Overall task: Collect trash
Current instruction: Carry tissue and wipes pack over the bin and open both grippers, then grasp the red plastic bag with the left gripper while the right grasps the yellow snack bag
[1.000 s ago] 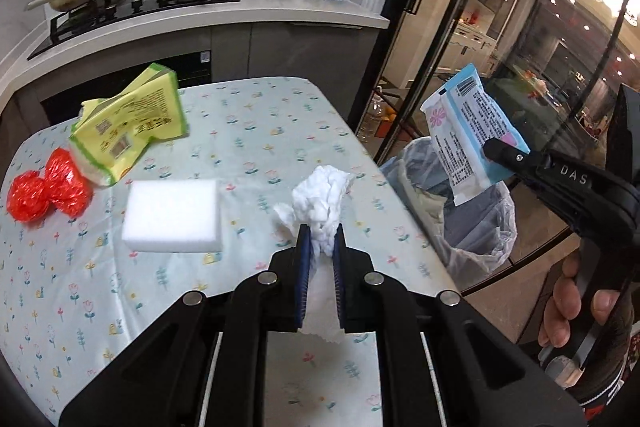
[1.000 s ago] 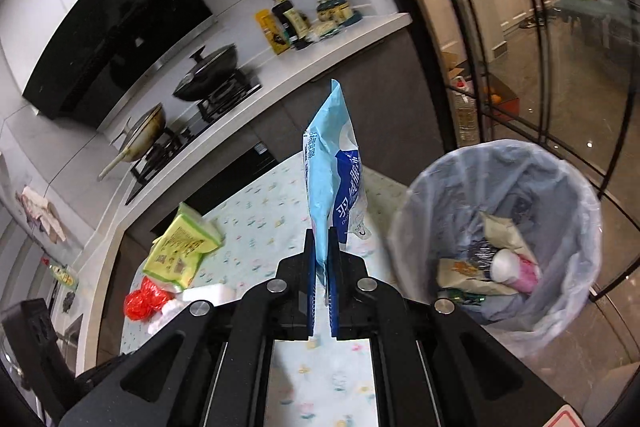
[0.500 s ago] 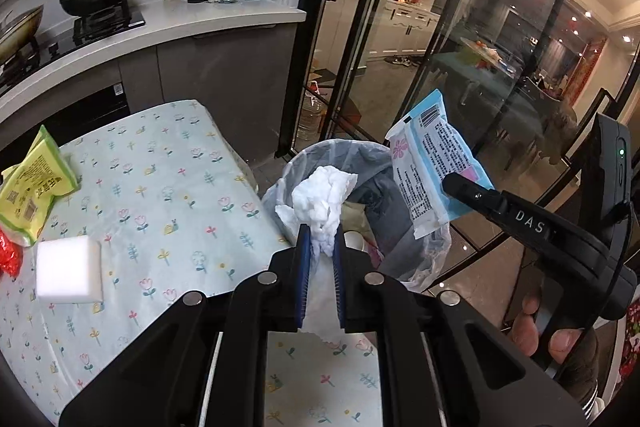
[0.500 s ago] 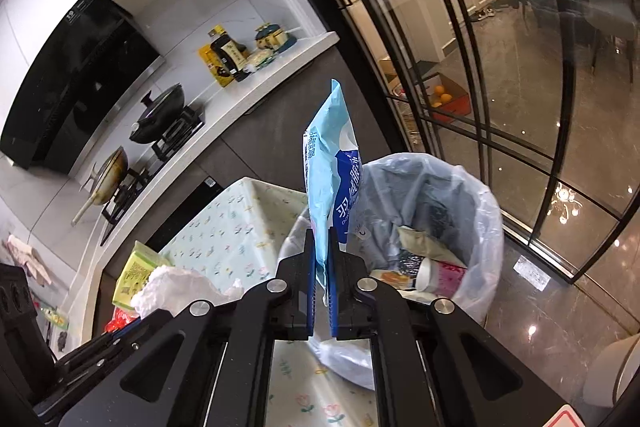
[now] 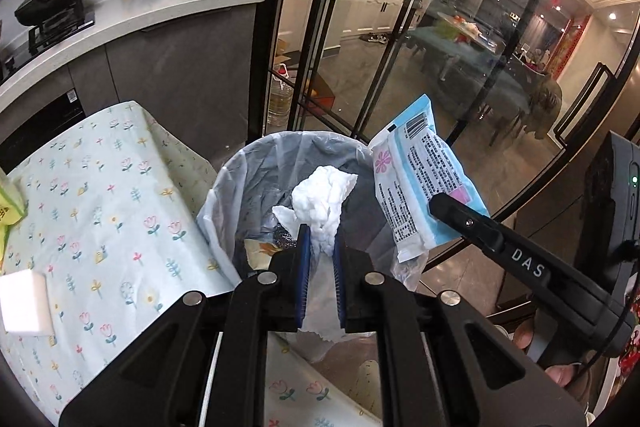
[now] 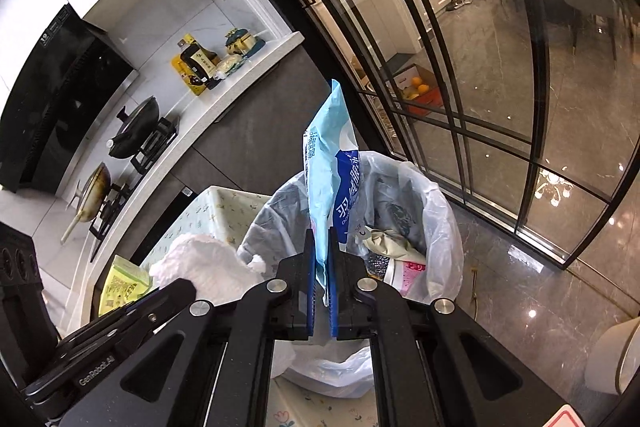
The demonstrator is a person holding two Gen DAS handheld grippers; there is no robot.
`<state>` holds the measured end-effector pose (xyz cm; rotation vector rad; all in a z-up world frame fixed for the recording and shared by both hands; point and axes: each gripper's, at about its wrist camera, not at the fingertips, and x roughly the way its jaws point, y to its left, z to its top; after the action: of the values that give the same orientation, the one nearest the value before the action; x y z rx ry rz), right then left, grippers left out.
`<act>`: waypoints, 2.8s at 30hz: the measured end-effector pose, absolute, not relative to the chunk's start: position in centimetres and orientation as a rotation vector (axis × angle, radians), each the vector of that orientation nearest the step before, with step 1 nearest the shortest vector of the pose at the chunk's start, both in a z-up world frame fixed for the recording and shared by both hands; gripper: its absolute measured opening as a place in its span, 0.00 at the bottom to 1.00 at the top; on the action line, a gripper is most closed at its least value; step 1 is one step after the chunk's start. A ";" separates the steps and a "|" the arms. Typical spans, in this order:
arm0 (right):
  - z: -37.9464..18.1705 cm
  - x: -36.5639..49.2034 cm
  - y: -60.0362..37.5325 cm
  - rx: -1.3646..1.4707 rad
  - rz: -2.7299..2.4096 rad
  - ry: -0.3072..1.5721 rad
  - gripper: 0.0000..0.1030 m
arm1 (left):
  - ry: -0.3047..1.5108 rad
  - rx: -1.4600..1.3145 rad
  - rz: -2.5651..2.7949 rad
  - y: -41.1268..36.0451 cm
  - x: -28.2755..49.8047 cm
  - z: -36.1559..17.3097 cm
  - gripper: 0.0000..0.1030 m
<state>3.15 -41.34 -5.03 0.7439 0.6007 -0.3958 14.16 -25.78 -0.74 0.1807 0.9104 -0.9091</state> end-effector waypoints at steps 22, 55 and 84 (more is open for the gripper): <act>-5.0 5.3 -39.8 0.731 -0.377 0.619 0.31 | 0.860 0.129 -0.775 -23.8 16.2 -0.5 0.68; -1.2 12.6 -24.2 0.550 -0.130 0.669 0.38 | 0.826 -0.082 -0.453 -1.8 21.3 1.2 0.80; -0.4 26.2 -9.3 0.460 0.081 0.746 0.47 | 0.927 -0.351 -0.054 22.5 28.3 -3.4 0.89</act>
<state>26.21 -9.28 -0.44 0.4597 0.7463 0.0806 28.28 22.53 -3.38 -0.3514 0.9268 -0.0541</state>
